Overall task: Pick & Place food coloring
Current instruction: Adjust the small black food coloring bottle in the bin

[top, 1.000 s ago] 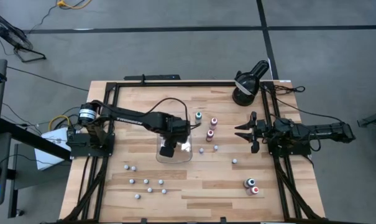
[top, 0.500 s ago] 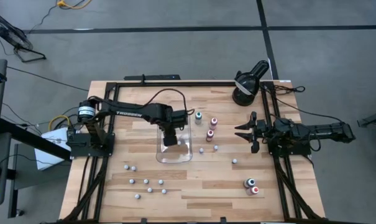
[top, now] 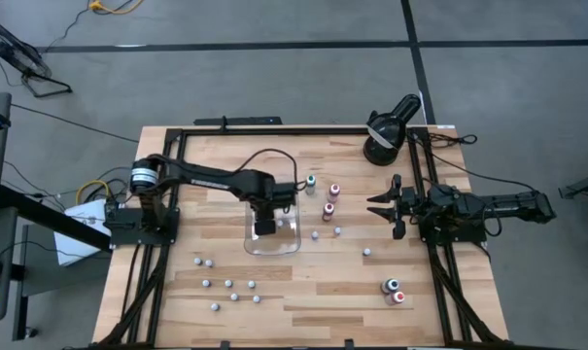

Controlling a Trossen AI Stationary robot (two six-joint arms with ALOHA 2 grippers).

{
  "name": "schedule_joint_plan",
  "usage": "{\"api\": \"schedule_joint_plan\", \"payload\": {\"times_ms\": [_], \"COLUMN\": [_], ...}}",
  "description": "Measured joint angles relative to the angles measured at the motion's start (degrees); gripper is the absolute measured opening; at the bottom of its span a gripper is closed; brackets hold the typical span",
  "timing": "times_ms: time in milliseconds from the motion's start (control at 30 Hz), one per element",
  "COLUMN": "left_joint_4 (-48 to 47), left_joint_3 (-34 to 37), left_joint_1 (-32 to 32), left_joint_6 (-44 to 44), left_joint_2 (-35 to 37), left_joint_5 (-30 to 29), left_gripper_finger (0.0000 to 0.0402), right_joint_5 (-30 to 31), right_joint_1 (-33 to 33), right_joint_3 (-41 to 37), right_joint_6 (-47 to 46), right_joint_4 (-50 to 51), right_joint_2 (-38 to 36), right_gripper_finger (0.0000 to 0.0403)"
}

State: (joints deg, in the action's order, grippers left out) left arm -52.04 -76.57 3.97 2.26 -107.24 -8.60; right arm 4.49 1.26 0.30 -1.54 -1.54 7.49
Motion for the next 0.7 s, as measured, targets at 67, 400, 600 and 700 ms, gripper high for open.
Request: {"api": "schedule_joint_plan", "payload": {"times_ms": [67,400,600,700], "left_joint_4": [0.2,-3.1,-2.5,-2.3], "left_joint_3": [0.0,0.0,0.0,-0.1], "left_joint_1": [0.0,0.0,0.0,0.0], "left_joint_6": [0.6,2.9,3.0,3.2], "left_joint_2": [-0.6,-1.1,-2.9,-3.2], "left_joint_5": [-2.1,-4.1,-4.1,-4.4], "left_gripper_finger": [0.0119,0.0119,0.0119,0.0119], "right_joint_5": [0.0,0.0,0.0,0.0], "right_joint_1": [0.0,0.0,0.0,0.0], "right_joint_3": [0.0,0.0,0.0,0.0], "right_joint_6": [0.0,0.0,0.0,0.0], "right_joint_4": [-0.2,-0.2,-0.1,0.0], "right_joint_2": [0.0,0.0,0.0,0.0], "right_gripper_finger": [0.0113,0.0113,0.0113,0.0113]}}
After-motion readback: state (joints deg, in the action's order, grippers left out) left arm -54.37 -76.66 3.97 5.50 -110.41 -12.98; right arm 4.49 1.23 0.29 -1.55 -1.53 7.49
